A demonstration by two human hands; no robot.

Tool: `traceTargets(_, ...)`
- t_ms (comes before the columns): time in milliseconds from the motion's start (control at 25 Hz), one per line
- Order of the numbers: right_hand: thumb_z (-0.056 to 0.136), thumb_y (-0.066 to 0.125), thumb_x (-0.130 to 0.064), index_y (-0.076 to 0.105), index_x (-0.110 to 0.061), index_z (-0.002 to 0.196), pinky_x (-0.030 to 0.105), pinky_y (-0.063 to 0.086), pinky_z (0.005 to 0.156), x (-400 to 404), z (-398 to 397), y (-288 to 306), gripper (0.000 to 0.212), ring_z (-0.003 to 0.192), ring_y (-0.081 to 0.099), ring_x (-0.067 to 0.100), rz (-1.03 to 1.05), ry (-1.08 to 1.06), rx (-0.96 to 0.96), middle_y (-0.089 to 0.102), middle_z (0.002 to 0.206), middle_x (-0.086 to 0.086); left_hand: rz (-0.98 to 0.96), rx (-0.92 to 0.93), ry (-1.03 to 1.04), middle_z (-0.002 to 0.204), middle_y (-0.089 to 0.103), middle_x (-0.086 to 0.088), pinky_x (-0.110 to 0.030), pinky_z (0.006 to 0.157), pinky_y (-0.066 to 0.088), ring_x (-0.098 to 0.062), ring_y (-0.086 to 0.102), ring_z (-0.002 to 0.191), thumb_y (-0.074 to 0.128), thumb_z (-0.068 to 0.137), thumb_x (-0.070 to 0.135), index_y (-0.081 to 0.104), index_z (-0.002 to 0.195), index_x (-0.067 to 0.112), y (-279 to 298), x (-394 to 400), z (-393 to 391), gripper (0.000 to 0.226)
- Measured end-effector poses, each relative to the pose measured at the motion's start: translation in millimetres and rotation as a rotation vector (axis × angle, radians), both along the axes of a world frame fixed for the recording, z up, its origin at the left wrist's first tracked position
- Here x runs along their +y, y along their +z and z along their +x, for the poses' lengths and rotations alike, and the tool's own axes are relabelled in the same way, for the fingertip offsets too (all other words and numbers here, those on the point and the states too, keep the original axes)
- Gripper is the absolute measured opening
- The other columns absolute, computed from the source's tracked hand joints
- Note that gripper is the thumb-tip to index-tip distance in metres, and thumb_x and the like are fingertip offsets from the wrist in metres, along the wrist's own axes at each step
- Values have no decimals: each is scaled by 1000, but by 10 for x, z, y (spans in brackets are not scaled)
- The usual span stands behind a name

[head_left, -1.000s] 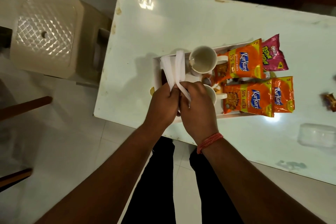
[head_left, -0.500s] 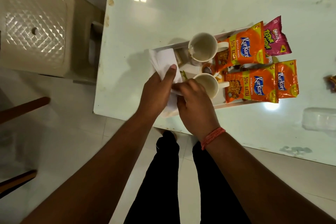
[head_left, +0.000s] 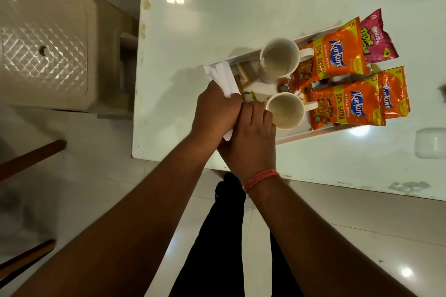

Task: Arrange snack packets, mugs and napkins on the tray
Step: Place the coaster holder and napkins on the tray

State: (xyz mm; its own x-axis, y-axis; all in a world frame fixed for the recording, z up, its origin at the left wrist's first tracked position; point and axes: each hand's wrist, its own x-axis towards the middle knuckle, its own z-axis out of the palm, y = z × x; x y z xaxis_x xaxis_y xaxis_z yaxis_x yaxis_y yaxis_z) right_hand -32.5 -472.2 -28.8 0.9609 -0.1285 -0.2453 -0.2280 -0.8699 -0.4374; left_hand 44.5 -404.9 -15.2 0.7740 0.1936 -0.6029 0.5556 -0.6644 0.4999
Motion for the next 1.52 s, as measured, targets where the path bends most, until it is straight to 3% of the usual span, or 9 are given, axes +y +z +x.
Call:
traceTargets(160,84,65,-14,55,-13,113,39,56,78,2,13,-77,31,95,58,25,112,-68,-23,59,110,7,-9,-21,-36,101,59,-2,-28,75,51,-22,60,92,62,88,23,48,119,11,-38,101,60,37)
traceTargets(240,90,61,-10,59,-12,111,37,57,77,-24,-16,-99,21,95,60,25,152,-77,-34,61,109,7,-40,-48,-26,116,63,-10,-42,81,59,-30,65,101,61,84,21,43,128,15,-84,194,138,48)
traceTargets(320,92,59,-10,60,-11,111,35,56,81,-40,-61,-135,19,96,60,24,180,-71,-29,60,110,8,-43,-93,-92,119,65,-8,-43,83,59,-30,67,98,57,81,17,43,134,27,-135,283,237,55)
traceTargets(560,93,61,-14,57,-13,113,36,56,79,-51,-162,-319,20,88,65,26,135,-116,91,58,113,7,73,-207,-372,113,69,-2,-37,95,49,-23,62,109,54,85,21,68,111,26,-424,363,397,30)
traceTargets(840,95,58,-23,56,-12,105,36,52,77,-60,-236,-492,15,90,62,26,222,-278,199,63,102,6,181,-206,-519,117,58,-6,-39,93,45,-30,50,110,54,92,27,68,117,27,-669,318,402,28)
traceTargets(1040,92,64,-27,49,-12,106,38,53,79,-51,-269,-524,26,94,62,28,302,-396,250,62,106,7,145,-171,-546,118,54,-9,-35,100,37,-32,51,114,54,91,29,66,122,28,-772,343,422,33)
traceTargets(1320,90,66,-26,34,-17,131,40,56,87,-6,-301,-437,53,104,64,32,350,-365,269,59,127,11,-110,-204,-163,119,46,-5,-36,98,50,-24,58,109,54,95,34,57,132,30,-611,347,321,37)
traceTargets(1440,93,62,-34,39,-20,126,38,56,82,-84,-352,-263,43,96,66,26,298,-295,301,64,116,7,-164,-169,124,125,49,-4,-29,86,55,-17,61,104,51,98,34,55,132,28,-547,419,170,35)
traceTargets(1520,96,55,-43,47,-24,113,32,52,72,-268,-385,-73,27,81,65,20,197,-178,274,68,94,-1,-215,-69,300,126,51,-3,-18,76,53,-13,60,100,48,98,36,55,131,26,-560,517,42,34)
